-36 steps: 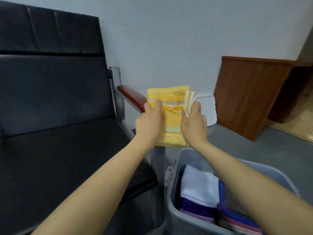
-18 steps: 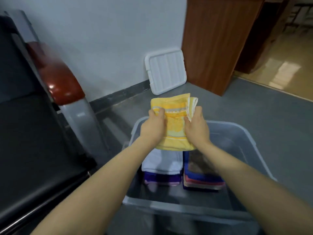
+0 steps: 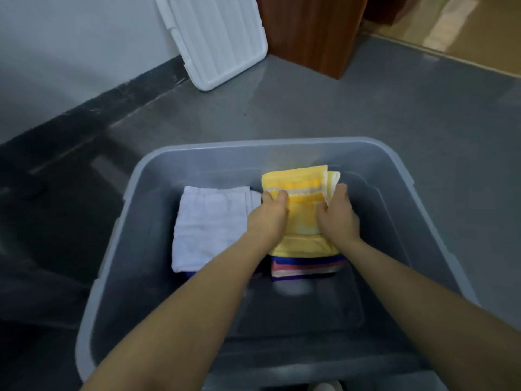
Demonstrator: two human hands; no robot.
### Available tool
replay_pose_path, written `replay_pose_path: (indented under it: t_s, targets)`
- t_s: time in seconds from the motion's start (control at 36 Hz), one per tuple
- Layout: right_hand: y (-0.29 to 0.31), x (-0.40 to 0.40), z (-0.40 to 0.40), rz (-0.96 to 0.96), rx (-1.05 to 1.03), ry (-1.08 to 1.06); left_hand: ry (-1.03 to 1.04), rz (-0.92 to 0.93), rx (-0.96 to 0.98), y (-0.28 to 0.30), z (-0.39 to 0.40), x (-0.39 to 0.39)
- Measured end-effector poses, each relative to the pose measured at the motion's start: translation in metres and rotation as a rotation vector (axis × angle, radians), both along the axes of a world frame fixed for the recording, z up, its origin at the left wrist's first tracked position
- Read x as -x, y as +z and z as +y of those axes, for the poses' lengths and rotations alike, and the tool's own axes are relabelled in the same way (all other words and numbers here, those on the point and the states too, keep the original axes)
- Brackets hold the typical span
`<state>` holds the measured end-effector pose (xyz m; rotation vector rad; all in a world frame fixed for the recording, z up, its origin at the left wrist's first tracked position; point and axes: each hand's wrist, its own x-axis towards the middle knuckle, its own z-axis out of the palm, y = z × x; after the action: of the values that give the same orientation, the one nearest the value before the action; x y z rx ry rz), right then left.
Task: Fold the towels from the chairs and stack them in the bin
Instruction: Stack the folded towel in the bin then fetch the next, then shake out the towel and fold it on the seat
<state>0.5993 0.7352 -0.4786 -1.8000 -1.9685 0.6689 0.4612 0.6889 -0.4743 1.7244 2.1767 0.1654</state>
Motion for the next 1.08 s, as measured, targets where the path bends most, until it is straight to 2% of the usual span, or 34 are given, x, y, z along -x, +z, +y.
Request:
replay_pose_path:
  t_s: [0.11, 0.19, 0.28, 0.33, 0.39, 0.44, 0.53, 0.61, 0.69, 0.83, 0.97, 1.08]
  targets:
    - [-0.024, -0.006, 0.004, -0.009, 0.047, -0.056, -0.039, -0.029, 0.120, -0.028, 0.004, -0.007]
    - [-0.039, -0.005, 0.006, -0.110, 0.022, -0.082, -0.065, 0.192, 0.047, -0.042, 0.002, -0.008]
    - [-0.056, -0.003, 0.011, -0.342, -0.188, -0.031, -0.145, 0.408, -0.110, -0.053, 0.002, -0.008]
    - [-0.065, -0.003, 0.016, -0.427, -0.403, 0.112, -0.179, 0.435, -0.153, -0.051, 0.003, -0.007]
    - [-0.070, -0.003, 0.019, -0.492, -0.534, 0.313, -0.217, 0.412, -0.117, -0.054, 0.004, -0.005]
    - [-0.072, -0.003, 0.020, -0.474, -0.474, 0.419, -0.250, 0.347, -0.027, -0.059, 0.005, -0.004]
    - [-0.077, -0.008, 0.017, -0.429, -0.170, 0.405, -0.262, 0.332, 0.075, -0.060, 0.007, -0.001]
    - [-0.083, -0.017, 0.019, -0.533, 0.074, 0.362, -0.271, 0.278, 0.155, -0.060, 0.005, 0.000]
    - [-0.079, -0.016, 0.020, -0.627, 0.180, 0.366, -0.271, 0.241, 0.200, -0.059, 0.003, -0.001]
    - [-0.065, -0.006, 0.018, -0.629, 0.166, 0.337, -0.243, 0.147, 0.241, -0.047, 0.001, 0.001]
    - [-0.045, 0.002, 0.008, -0.521, 0.060, 0.352, -0.243, 0.134, 0.015, -0.025, -0.009, 0.010]
    - [-0.011, 0.009, 0.005, -0.447, -0.034, 0.397, -0.185, 0.146, -0.067, 0.003, -0.018, 0.016]
